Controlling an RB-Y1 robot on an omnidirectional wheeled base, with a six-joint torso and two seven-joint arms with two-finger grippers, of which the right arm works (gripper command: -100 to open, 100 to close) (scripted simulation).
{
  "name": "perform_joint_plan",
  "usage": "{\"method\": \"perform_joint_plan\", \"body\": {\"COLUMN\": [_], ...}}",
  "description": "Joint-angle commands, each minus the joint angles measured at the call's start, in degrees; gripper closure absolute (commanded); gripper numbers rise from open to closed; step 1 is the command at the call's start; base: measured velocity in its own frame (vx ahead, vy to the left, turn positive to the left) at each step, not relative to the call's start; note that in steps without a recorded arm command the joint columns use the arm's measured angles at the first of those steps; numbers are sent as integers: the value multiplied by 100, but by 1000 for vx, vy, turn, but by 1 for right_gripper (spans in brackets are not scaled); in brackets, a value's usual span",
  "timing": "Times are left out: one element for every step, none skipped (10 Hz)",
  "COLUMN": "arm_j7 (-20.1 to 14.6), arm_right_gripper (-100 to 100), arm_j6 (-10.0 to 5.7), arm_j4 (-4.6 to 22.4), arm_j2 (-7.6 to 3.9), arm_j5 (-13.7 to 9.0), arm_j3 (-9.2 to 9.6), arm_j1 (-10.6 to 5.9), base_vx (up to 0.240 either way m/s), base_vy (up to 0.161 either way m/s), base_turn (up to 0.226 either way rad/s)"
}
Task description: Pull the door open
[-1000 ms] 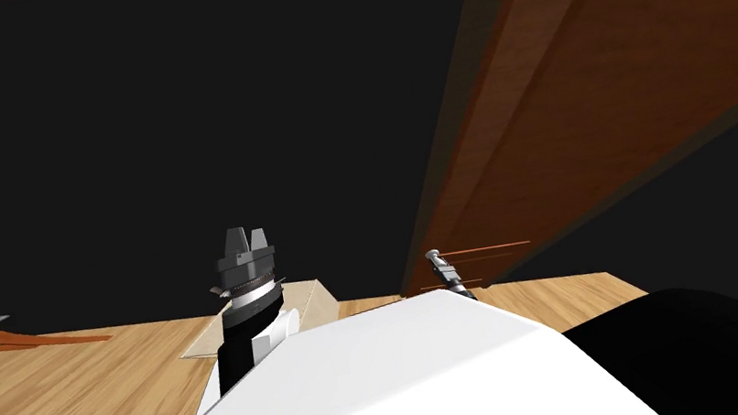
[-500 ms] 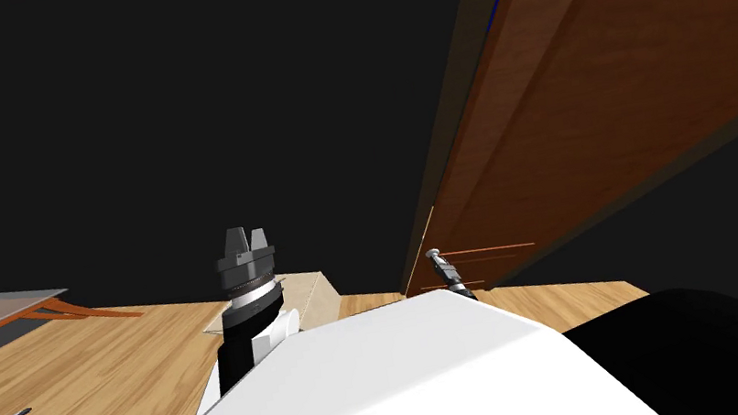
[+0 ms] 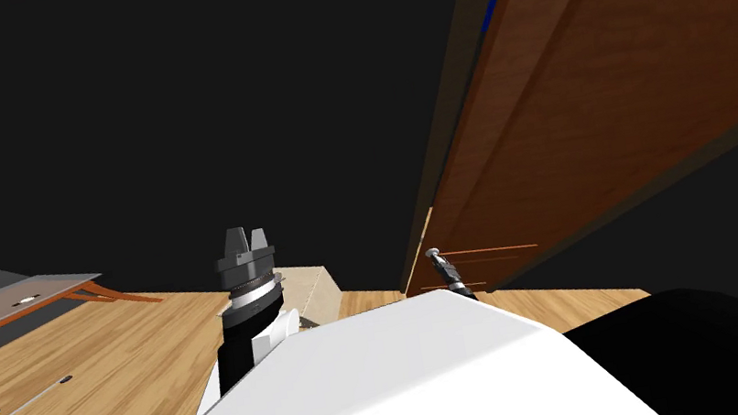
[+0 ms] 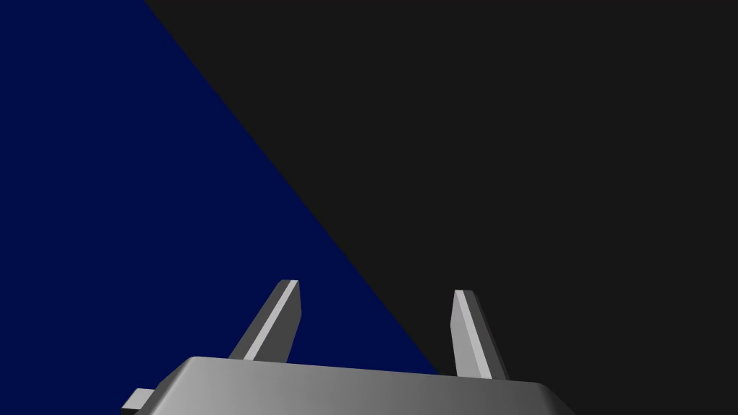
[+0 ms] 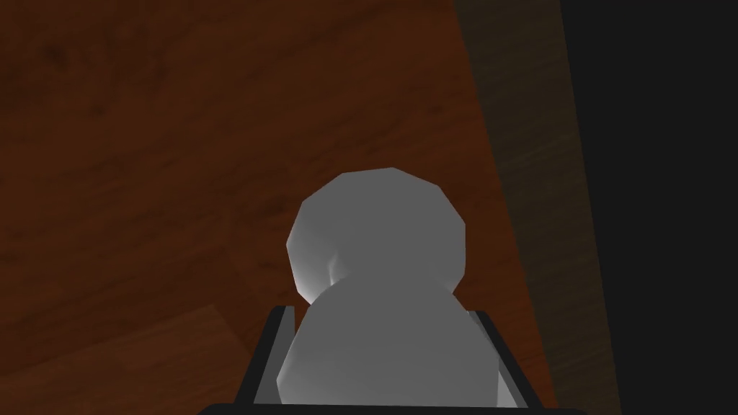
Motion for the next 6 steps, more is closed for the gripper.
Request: {"method": "perform_joint_plan", "body": {"arm_j7": [-286,-429,-515,-711,-737,-965], "arm_right_gripper": [100,100,100,100,100,100], "arm_j6": [9,21,21,33,33,47], "arm_j4": [-2,15,15,32,32,51], "arm_j2": [8,-7,-7,-23,-23,-40], "arm_j5": [-116,-220,-220,-331,-331,-452], "arm_j3": [65,101,101,140,140,182], "arm_j1": [-4,-22,-22,-41,-41,-61], "base_vx": [-52,-68,-47,-49,-41,-46], "base_vy": [-16,-14,-13,-19,-18,-16], "base_turn": [83,105,35,68,48,82]}}
